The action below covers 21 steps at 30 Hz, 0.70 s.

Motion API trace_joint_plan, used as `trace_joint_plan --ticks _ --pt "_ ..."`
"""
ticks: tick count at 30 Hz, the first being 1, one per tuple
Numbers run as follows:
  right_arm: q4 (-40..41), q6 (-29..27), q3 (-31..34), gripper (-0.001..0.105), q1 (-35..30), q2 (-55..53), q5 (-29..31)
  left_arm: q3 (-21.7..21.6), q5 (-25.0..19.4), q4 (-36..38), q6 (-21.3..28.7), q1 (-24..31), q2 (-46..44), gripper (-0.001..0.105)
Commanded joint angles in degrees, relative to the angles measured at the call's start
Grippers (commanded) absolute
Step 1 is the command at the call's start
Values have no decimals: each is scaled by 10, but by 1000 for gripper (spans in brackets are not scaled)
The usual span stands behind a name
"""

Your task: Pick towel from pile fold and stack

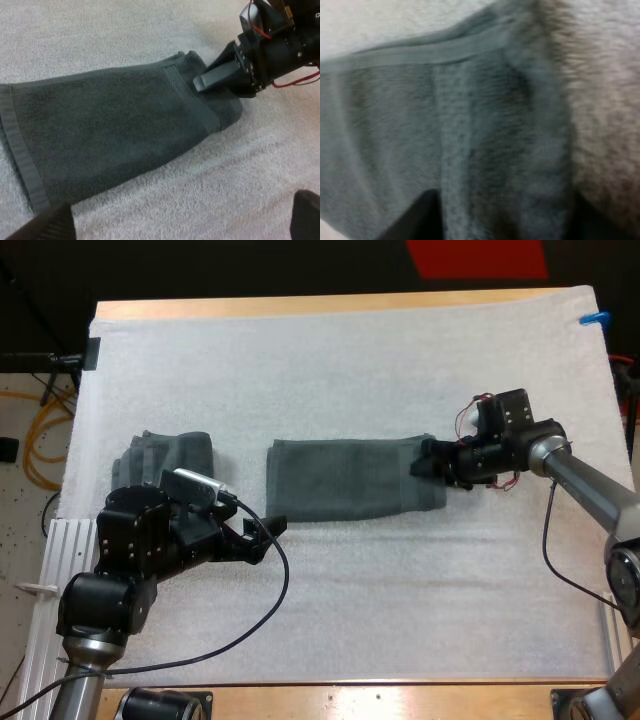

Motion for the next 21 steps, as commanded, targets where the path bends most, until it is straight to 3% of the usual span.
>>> trace_joint_plan --ticks 1,2,6,9,11,12,17,20,21 --pt "11 1 6 19 5 12 2 -3 2 -1 0 -2 -3 83" --pt "12 -3 6 1 5 11 2 -3 2 -1 0 -2 -3 83" --pt "13 -15 6 1 5 -5 28 -3 2 -1 0 -2 -3 83" --pt "32 -36 6 1 5 -33 91 -3 2 -1 0 -2 -3 83" --pt "72 -59 6 1 5 -68 184 -3 2 -1 0 -2 -3 83" --pt "83 -73 6 1 5 -78 201 -3 2 -1 0 -2 -3 83" --pt "181 -213 6 1 -3 -156 440 -3 2 -1 0 -2 -3 83" --pt "207 -277 6 1 -9 -187 554 -3 2 -1 0 -2 -3 83" --pt "210 -286 6 1 -11 -193 565 -3 2 -1 0 -2 -3 83"
